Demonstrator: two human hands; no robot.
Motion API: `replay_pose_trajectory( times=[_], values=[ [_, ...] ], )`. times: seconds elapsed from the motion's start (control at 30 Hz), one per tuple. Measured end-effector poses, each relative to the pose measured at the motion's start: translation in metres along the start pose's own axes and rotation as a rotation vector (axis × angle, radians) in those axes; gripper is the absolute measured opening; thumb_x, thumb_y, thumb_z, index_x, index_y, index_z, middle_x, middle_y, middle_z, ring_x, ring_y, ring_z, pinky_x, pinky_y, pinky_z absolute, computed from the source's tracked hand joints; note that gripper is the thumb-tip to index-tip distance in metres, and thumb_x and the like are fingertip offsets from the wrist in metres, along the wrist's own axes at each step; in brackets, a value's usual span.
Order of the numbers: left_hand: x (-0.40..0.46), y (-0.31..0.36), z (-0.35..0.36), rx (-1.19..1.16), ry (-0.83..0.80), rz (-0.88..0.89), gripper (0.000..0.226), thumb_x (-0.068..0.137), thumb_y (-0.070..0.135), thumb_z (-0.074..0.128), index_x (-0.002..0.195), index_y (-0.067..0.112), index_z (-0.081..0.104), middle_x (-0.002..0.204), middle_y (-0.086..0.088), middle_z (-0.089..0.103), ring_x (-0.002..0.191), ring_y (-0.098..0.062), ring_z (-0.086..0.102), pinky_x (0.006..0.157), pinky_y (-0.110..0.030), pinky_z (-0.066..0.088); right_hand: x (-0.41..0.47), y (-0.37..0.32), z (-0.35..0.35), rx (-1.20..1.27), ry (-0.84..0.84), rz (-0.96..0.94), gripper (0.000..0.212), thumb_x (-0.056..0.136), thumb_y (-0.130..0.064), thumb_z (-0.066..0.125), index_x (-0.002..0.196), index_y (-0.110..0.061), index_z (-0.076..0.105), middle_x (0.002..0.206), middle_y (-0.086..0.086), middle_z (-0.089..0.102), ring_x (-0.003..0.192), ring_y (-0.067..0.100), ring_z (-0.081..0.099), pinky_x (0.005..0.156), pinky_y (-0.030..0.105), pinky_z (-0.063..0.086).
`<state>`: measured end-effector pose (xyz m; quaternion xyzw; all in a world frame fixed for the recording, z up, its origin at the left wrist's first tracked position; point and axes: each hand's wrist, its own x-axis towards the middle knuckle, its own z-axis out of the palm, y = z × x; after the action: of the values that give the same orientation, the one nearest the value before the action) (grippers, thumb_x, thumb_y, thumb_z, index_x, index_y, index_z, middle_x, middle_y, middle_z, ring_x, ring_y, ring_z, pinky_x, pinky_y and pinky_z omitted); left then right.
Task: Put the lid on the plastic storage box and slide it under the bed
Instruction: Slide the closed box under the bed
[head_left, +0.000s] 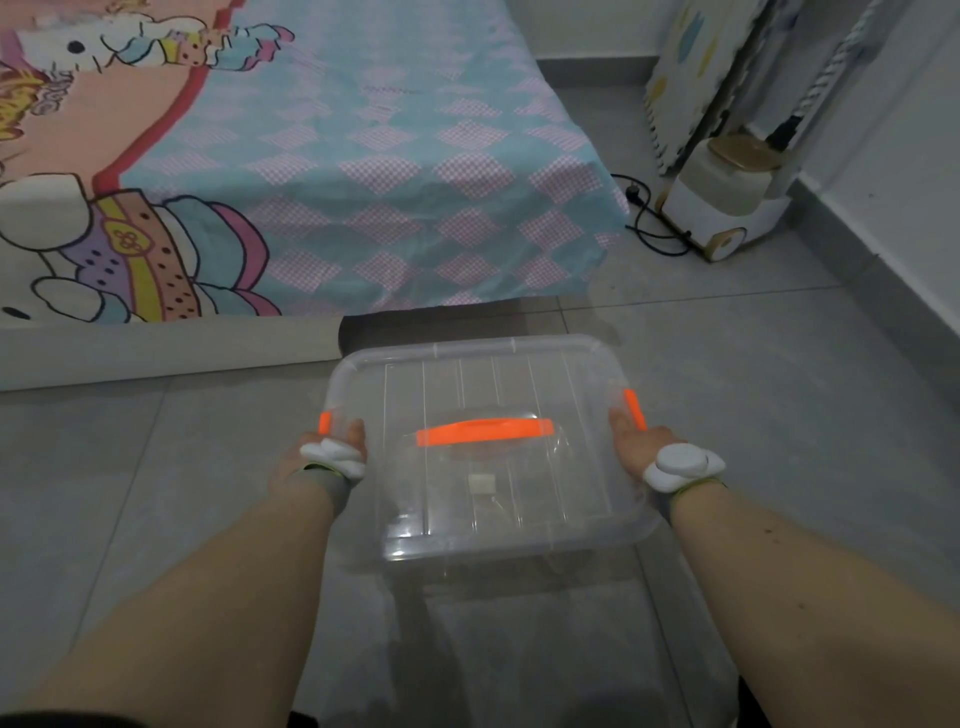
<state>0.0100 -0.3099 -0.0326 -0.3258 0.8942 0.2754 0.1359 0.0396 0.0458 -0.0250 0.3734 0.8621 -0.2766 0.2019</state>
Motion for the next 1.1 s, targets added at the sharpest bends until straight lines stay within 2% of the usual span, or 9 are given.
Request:
replay_pose_trajectory(
  times=[0.1, 0.27, 0.33, 0.4, 0.53, 0.67, 0.83, 1.0, 1.1],
  values=[
    [-0.001, 0.006, -0.003, 0.027, -0.060, 0.112, 0.073, 0.093, 0.054, 0.046, 0.150, 0.011, 0.028, 0.153, -0.010, 0.035, 0.137, -0.031, 0.038, 0.111, -0.034, 0.026, 0.002, 0.002, -0.002, 0.104, 0.050, 0.033, 0.086, 0.087, -0.070, 0.036, 0.136, -0.001, 0.049, 0.136, 0.021, 0.056, 0.122, 0.037, 0.056, 0.102, 0.038, 0.042],
    [-0.019, 0.027, -0.003, 0.091, -0.102, 0.118, 0.092, 0.078, 0.072, 0.053, 0.141, 0.007, 0.035, 0.136, -0.018, 0.054, 0.113, -0.039, 0.060, 0.097, -0.044, 0.047, 0.008, 0.008, -0.011, 0.342, 0.136, 0.074, 0.072, 0.078, -0.060, 0.051, 0.115, 0.000, 0.063, 0.115, 0.022, 0.067, 0.104, 0.039, 0.064, 0.083, 0.032, 0.044],
    [-0.023, 0.036, -0.001, 0.020, -0.142, 0.171, 0.097, 0.074, 0.070, 0.060, 0.143, 0.009, 0.031, 0.137, -0.017, 0.052, 0.115, -0.038, 0.058, 0.096, -0.046, 0.048, 0.014, 0.013, -0.016, 0.465, 0.150, 0.116, 0.073, 0.069, -0.059, 0.053, 0.113, -0.002, 0.065, 0.105, 0.019, 0.066, 0.095, 0.041, 0.065, 0.086, 0.039, 0.052],
    [-0.026, 0.040, 0.001, -0.030, -0.165, 0.296, 0.107, 0.069, 0.067, 0.068, 0.149, 0.015, 0.020, 0.142, -0.016, 0.047, 0.123, -0.036, 0.052, 0.102, -0.046, 0.043, 0.023, 0.017, -0.018, 0.528, 0.129, 0.143, 0.078, 0.060, -0.061, 0.051, 0.114, -0.006, 0.064, 0.103, 0.015, 0.064, 0.093, 0.042, 0.065, 0.088, 0.049, 0.054],
    [-0.032, 0.047, 0.008, 0.201, -0.211, 0.506, 0.136, 0.052, 0.075, 0.074, 0.150, 0.037, -0.012, 0.152, -0.015, 0.024, 0.134, -0.036, 0.038, 0.108, -0.046, 0.034, 0.042, 0.022, -0.014, 0.661, 0.090, 0.169, 0.086, 0.055, -0.055, 0.053, 0.130, -0.013, 0.053, 0.124, 0.014, 0.059, 0.109, 0.045, 0.059, 0.095, 0.055, 0.049],
    [-0.030, 0.047, 0.014, 0.339, -0.295, 0.534, 0.149, 0.035, 0.076, 0.078, 0.153, 0.030, 0.000, 0.158, -0.015, -0.001, 0.144, -0.034, 0.021, 0.115, -0.046, 0.028, 0.033, 0.011, -0.013, 0.817, 0.170, 0.267, 0.089, 0.058, -0.045, 0.055, 0.139, -0.013, 0.038, 0.141, 0.016, 0.045, 0.123, 0.044, 0.049, 0.106, 0.052, 0.041],
    [-0.021, 0.057, 0.014, 0.356, -0.290, 0.561, 0.149, 0.035, 0.068, 0.085, 0.153, 0.027, 0.004, 0.158, -0.015, -0.007, 0.146, -0.034, 0.016, 0.116, -0.046, 0.027, 0.035, -0.008, -0.010, 0.933, 0.272, 0.267, 0.066, 0.081, -0.019, 0.055, 0.141, -0.003, 0.034, 0.145, 0.021, 0.041, 0.127, 0.043, 0.047, 0.109, 0.050, 0.039],
    [-0.010, 0.070, 0.014, 0.320, -0.204, 0.577, 0.127, 0.049, 0.065, 0.083, 0.152, 0.025, 0.019, 0.161, -0.012, 0.000, 0.149, -0.029, 0.006, 0.116, -0.043, 0.022, 0.042, -0.020, -0.008, 1.055, 0.245, 0.165, 0.064, 0.086, -0.009, 0.050, 0.146, -0.010, 0.030, 0.143, 0.016, 0.044, 0.119, 0.041, 0.053, 0.095, 0.054, 0.051],
    [-0.006, 0.075, 0.015, 0.299, -0.155, 0.585, 0.115, 0.053, 0.068, 0.080, 0.149, 0.031, 0.029, 0.161, -0.011, 0.003, 0.147, -0.027, 0.016, 0.115, -0.038, 0.024, 0.048, -0.027, -0.007, 1.133, 0.150, 0.129, 0.070, 0.088, -0.011, 0.045, 0.152, -0.026, 0.020, 0.140, 0.007, 0.040, 0.110, 0.040, 0.058, 0.078, 0.048, 0.059]
  ],
)
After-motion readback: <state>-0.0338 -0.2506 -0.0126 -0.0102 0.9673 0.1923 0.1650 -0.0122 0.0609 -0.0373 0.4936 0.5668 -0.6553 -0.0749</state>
